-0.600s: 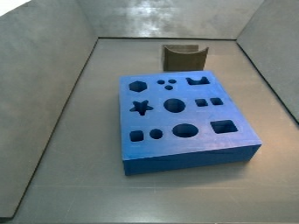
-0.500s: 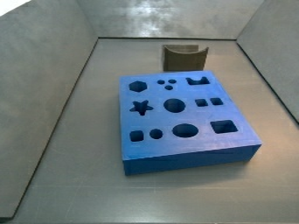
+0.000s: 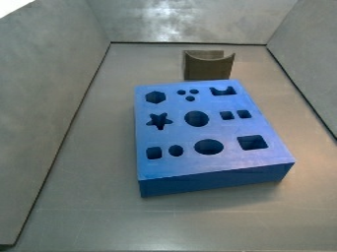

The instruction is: Insert the rectangle object.

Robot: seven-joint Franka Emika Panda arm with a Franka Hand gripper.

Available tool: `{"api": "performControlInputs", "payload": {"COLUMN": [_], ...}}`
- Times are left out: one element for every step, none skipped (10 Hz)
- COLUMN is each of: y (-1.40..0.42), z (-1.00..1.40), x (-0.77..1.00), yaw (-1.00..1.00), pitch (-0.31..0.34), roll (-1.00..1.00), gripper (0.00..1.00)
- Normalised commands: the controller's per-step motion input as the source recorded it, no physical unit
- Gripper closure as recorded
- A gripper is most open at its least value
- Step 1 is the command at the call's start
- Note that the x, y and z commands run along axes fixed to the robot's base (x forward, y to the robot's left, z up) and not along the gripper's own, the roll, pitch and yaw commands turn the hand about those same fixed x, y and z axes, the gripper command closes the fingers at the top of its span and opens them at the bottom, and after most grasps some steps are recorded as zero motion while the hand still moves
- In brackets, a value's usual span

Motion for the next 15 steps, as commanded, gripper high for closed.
{"api": "performControlInputs", "payload": {"y": [0.0,0.0,-0.01,-0.04,-0.21,-0.29,-0.21,-0.14,-0.31,-0.35,-0.6,-0.68,-0.39,-0.26,-0.16], "z": [-0.84,-0.78,-0.61,-0.58,-0.61,-0.59,-0.28,-0.05,-0.05,-0.09,-0.47,-0.88,-0.75,-0.58,-0.46], "x": [0.58,0.6,0.57,0.56,0.6,0.62,0.66,0.72,0.81,0.81,0.74,0.76,0.95,0.97,0.99], "yaw": [0.44,0.38,0.37,0.35,0.26,0.21,0.16,0.1,0.0,0.0,0.0,0.0,0.0,0.0,0.0], "pitch": [-0.074,-0.099,-0.163,-0.176,-0.179,-0.193,-0.257,-0.246,-0.19,-0.17,-0.123,-0.156,-0.096,-0.083,-0.067], "roll": [-0.21,-0.15,-0.11,-0.09,-0.03,0.0,0.0,0.12,0.27,0.31,0.27,0.1,0.0,0.0,0.05], "gripper": [1.0,1.0,1.0,1.0,1.0,1.0,1.0,1.0,1.0,1.0,1.0,1.0,1.0,1.0,1.0]}}
